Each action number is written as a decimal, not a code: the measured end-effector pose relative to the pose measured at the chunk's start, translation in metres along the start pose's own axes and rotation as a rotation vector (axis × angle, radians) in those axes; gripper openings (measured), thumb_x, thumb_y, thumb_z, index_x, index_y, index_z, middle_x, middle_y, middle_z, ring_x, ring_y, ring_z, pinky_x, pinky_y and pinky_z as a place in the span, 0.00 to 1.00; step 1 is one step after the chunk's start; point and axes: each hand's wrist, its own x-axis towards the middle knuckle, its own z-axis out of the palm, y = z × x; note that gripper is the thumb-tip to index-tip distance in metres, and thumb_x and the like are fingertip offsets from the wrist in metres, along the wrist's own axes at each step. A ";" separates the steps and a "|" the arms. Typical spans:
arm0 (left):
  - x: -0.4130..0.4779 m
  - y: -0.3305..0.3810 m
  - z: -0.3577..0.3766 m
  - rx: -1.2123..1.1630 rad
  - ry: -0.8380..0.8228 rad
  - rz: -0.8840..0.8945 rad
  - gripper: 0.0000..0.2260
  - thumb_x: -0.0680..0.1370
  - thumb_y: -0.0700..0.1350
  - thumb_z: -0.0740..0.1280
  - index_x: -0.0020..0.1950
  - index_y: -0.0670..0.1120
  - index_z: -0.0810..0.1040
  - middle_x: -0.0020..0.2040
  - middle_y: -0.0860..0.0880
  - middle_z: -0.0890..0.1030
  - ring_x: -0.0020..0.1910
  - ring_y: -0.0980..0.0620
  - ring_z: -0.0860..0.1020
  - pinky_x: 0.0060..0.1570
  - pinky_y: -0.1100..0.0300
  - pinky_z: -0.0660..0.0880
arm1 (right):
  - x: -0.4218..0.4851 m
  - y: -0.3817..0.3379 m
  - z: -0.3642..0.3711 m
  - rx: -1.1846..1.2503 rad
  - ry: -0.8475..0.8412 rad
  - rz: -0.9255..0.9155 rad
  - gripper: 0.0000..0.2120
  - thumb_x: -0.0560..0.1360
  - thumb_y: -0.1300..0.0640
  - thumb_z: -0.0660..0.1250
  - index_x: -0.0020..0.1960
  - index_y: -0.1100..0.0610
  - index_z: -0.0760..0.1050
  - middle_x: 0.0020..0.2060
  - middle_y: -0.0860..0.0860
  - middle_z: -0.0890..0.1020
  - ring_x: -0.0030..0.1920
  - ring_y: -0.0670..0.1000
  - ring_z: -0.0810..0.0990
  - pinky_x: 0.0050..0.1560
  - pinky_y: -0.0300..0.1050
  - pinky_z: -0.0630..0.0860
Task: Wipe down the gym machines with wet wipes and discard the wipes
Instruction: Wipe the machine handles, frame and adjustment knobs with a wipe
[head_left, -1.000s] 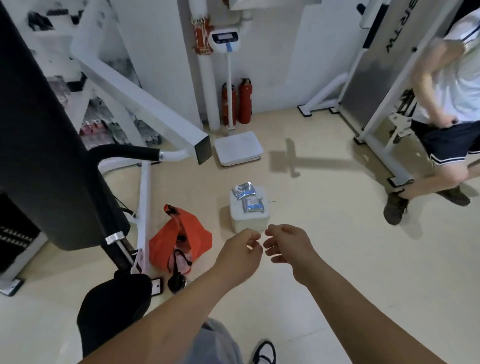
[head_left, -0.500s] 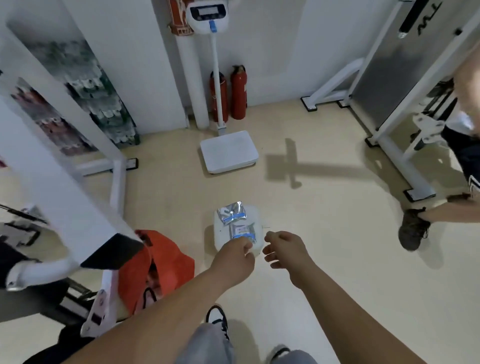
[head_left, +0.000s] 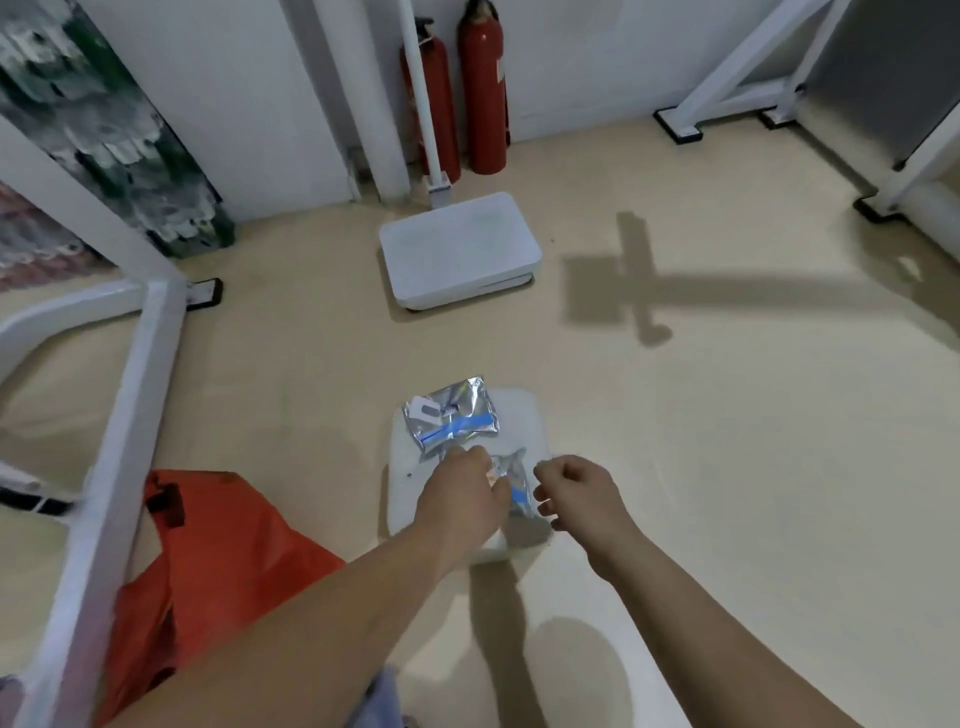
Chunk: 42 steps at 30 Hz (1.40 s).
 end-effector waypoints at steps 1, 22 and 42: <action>0.015 -0.008 0.014 0.020 0.018 0.008 0.13 0.78 0.56 0.66 0.51 0.47 0.75 0.56 0.48 0.76 0.50 0.47 0.78 0.49 0.54 0.77 | 0.020 0.013 0.006 -0.016 0.017 -0.031 0.09 0.78 0.57 0.64 0.39 0.56 0.73 0.36 0.50 0.78 0.35 0.50 0.73 0.39 0.42 0.70; 0.058 -0.089 0.034 -0.386 0.116 -0.034 0.07 0.68 0.47 0.64 0.34 0.53 0.67 0.32 0.51 0.73 0.41 0.40 0.85 0.37 0.44 0.79 | 0.129 0.082 0.046 -0.377 0.084 -0.093 0.20 0.71 0.32 0.71 0.47 0.49 0.77 0.43 0.47 0.84 0.44 0.49 0.83 0.53 0.52 0.80; 0.073 -0.063 0.046 0.258 0.136 0.226 0.04 0.79 0.47 0.67 0.46 0.49 0.79 0.54 0.46 0.78 0.49 0.47 0.78 0.49 0.51 0.79 | 0.119 0.092 0.049 -0.313 0.026 -0.199 0.17 0.70 0.42 0.73 0.38 0.55 0.73 0.40 0.51 0.80 0.43 0.51 0.79 0.42 0.45 0.75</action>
